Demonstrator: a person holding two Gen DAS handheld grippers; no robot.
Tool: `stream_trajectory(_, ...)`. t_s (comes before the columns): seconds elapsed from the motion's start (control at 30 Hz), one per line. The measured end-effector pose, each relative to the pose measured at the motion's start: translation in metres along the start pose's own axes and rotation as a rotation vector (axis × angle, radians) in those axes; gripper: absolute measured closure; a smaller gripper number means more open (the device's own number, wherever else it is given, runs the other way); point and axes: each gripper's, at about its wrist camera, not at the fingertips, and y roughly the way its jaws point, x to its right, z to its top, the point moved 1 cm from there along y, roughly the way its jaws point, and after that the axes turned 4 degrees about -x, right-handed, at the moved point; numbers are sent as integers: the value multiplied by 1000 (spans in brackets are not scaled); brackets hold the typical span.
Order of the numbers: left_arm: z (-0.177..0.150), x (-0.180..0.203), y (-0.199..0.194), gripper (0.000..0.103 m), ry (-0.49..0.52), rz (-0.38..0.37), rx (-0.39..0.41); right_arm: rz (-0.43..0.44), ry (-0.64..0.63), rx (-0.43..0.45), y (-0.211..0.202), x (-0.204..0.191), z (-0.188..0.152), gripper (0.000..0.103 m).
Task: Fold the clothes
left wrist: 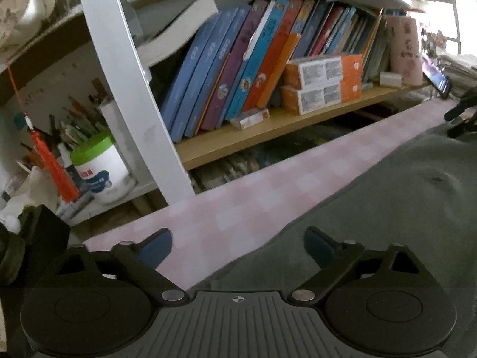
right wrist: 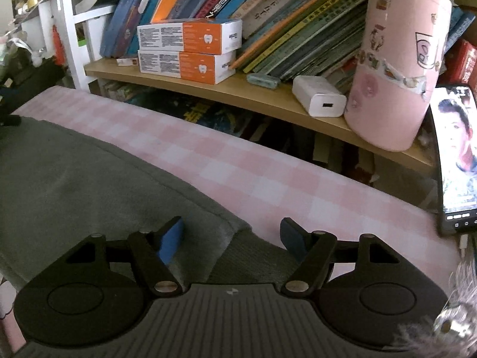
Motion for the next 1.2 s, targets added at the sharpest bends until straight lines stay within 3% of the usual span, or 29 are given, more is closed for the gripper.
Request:
stream_trajectory(0.03, 1, -1, 5, 20, 4, 3, -23, 5, 6, -2, 0, 1, 0, 35)
stream_trajectory(0.13, -1, -2, 19, 21, 25, -9, -101, 16, 12, -5, 0, 3, -1, 35)
stream_trajectory(0.23, -2, -7, 22, 21, 14, -39, -111, 25, 13, -8, 0, 4, -2, 35)
stream_trajectory(0.33, -3, -17, 25, 21, -59, -86, -130, 30, 15, -11, -1, 5, -3, 35)
stream_trajectory(0.43, -5, -23, 26, 21, -118, -111, -138, 43, 5, -21, -3, 2, -1, 46)
stream_trajectory(0.53, -8, -19, 24, 21, -115, -91, -124, 62, -10, -37, -6, 0, -1, 58)
stream_trajectory(0.6, -7, -21, 25, 30, -159, -108, -142, 69, -6, -36, -9, 0, -2, 67)
stream_trajectory(0.67, -6, -23, 24, 45, -204, -139, -167, 77, 5, -32, -12, -1, -4, 77)
stream_trajectory(0.7, -4, -21, 23, 48, -204, -139, -178, 70, 8, -30, -13, -2, -5, 79)
stream_trajectory(0.83, -2, -10, 15, 77, -161, -135, -205, -28, -14, -19, -19, -13, -8, 82)
stream_trajectory(0.87, -2, -7, 12, 83, -141, -123, -203, -60, -37, -12, -22, -19, -10, 84)
stream_trajectory(0.93, -2, -1, 2, 84, -121, -84, -176, -108, -78, 12, -28, -29, -14, 85)
stream_trajectory(1.2, -7, 16, -80, 85, -113, 34, 32, -290, -278, 232, -103, -77, -43, 86)
